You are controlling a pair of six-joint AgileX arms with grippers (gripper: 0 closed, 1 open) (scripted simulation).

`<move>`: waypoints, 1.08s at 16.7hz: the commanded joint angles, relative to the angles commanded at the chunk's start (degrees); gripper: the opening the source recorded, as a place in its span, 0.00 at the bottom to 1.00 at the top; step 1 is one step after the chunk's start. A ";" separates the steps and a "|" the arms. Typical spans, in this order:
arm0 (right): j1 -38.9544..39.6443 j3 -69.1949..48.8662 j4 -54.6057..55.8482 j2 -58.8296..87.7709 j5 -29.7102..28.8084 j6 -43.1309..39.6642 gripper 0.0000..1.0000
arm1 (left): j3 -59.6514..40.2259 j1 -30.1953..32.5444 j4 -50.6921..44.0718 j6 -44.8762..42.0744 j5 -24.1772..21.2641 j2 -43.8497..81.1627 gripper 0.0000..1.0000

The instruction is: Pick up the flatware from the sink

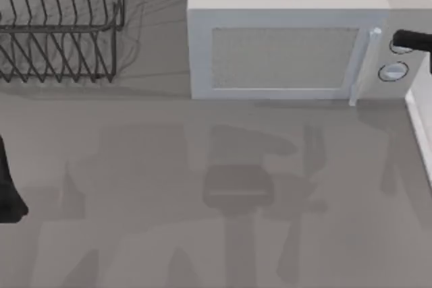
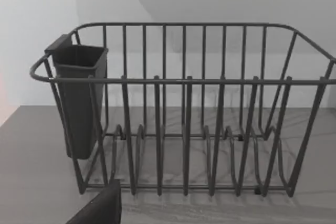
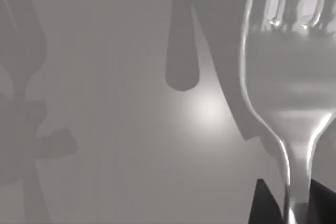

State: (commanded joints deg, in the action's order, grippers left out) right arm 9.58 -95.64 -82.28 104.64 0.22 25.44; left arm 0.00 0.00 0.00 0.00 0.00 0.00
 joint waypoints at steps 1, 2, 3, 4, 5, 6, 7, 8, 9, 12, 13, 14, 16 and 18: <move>4.08 2.51 0.40 -2.24 -0.07 2.63 0.00 | 0.00 0.00 0.00 0.00 0.00 0.00 1.00; 8.03 4.80 0.94 -4.11 -0.13 4.72 0.00 | 0.00 0.00 0.00 0.00 0.00 0.00 1.00; 11.69 6.82 1.59 -5.64 -0.18 6.31 0.00 | 0.00 0.00 0.00 0.00 0.00 0.00 1.00; 14.88 8.49 2.29 -6.78 -0.21 7.31 0.00 | 0.00 0.00 0.00 0.00 0.00 0.00 1.00; 17.51 9.82 2.99 -7.58 -0.23 7.75 0.00 | 0.00 0.00 0.00 0.00 0.00 0.00 1.00; 19.56 10.82 3.63 -8.15 -0.24 7.74 0.00 | 0.00 0.00 0.00 0.00 0.00 0.00 1.00; 21.02 11.53 4.17 -8.51 -0.24 7.39 0.00 | 0.00 0.00 0.00 0.00 0.00 0.00 1.00; 21.81 11.92 4.50 -8.67 -0.23 6.99 0.00 | 0.00 0.00 0.00 0.00 0.00 0.00 1.00; 22.04 12.03 4.60 -8.71 -0.23 6.85 0.00 | 0.00 0.00 0.00 0.00 0.00 0.00 1.00; 22.04 12.03 4.60 -8.71 -0.23 6.85 0.00 | 0.00 0.00 0.00 0.00 0.00 0.00 1.00; 21.83 11.87 4.48 -8.48 -0.15 6.95 0.00 | 0.00 0.00 0.00 0.00 0.00 0.00 1.00; 21.83 12.03 4.64 -8.44 -0.15 6.95 0.00 | 0.00 0.00 0.00 0.00 0.00 0.00 1.00; 21.87 14.05 6.66 -8.01 -0.16 6.96 0.00 | 0.00 0.00 0.00 0.00 0.00 0.00 1.00; 21.94 17.75 11.03 -7.29 -0.17 6.99 0.00 | 0.00 0.00 0.00 0.00 0.00 0.00 1.00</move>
State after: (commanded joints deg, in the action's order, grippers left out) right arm 31.52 -77.88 -71.25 97.34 0.05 32.43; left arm 0.00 0.00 0.00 0.00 0.00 0.00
